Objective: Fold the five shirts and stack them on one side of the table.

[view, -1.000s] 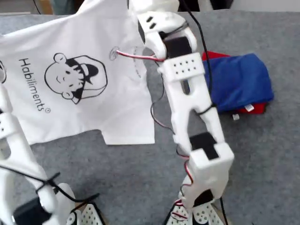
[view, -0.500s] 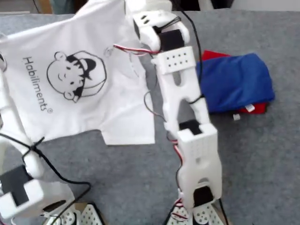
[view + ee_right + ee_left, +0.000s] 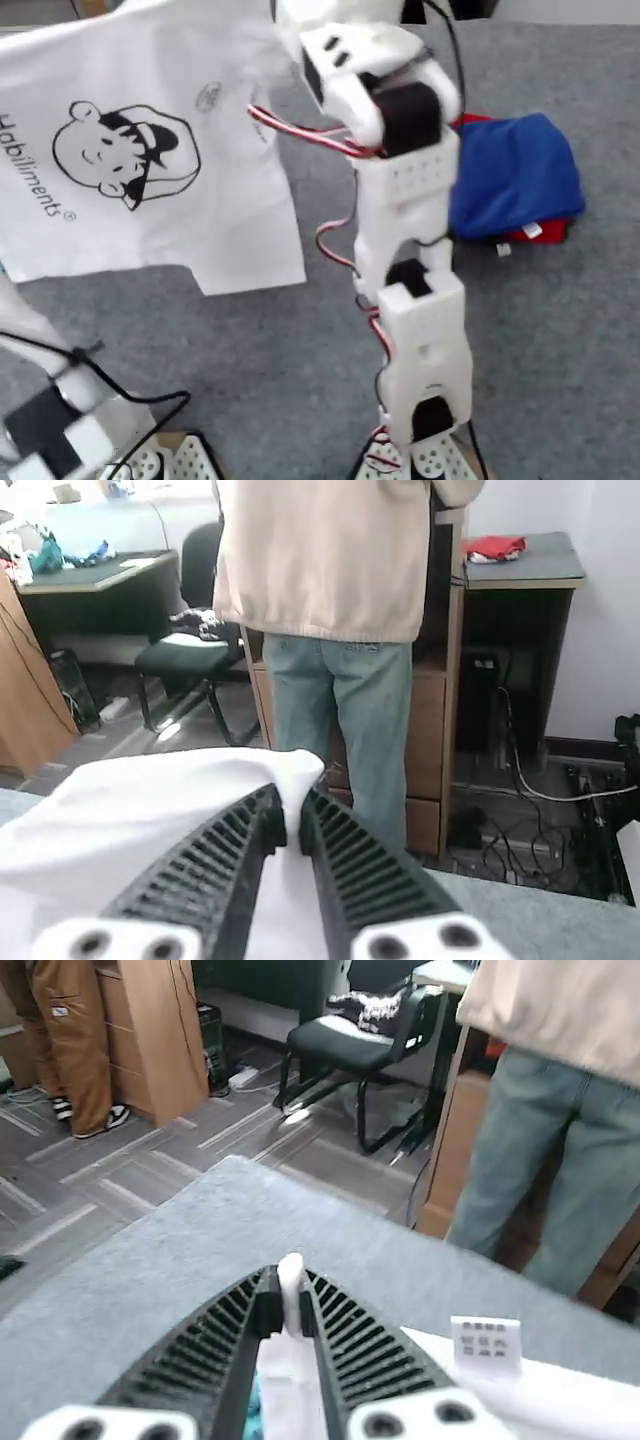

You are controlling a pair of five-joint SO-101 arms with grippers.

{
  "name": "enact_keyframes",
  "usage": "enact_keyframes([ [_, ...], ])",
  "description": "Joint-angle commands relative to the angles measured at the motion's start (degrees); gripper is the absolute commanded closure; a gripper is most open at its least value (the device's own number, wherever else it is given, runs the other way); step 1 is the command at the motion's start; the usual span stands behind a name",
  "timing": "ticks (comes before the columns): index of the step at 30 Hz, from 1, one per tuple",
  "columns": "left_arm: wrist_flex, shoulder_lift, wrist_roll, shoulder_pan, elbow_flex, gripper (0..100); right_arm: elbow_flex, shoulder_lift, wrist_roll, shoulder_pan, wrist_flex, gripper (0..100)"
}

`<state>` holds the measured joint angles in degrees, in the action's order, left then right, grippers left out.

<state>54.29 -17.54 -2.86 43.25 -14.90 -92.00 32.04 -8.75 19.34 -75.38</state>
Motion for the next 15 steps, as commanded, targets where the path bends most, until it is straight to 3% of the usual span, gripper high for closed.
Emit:
enact_keyframes([
  [1,9.67,-9.49,-5.45,1.98,-3.21,97,-3.47,-9.89,0.09,0.53,-2.64,98.5],
  [15,31.91,-43.60,-6.15,2.07,-3.38,97,-2.68,-37.76,4.04,10.55,-21.80,98.5],
])
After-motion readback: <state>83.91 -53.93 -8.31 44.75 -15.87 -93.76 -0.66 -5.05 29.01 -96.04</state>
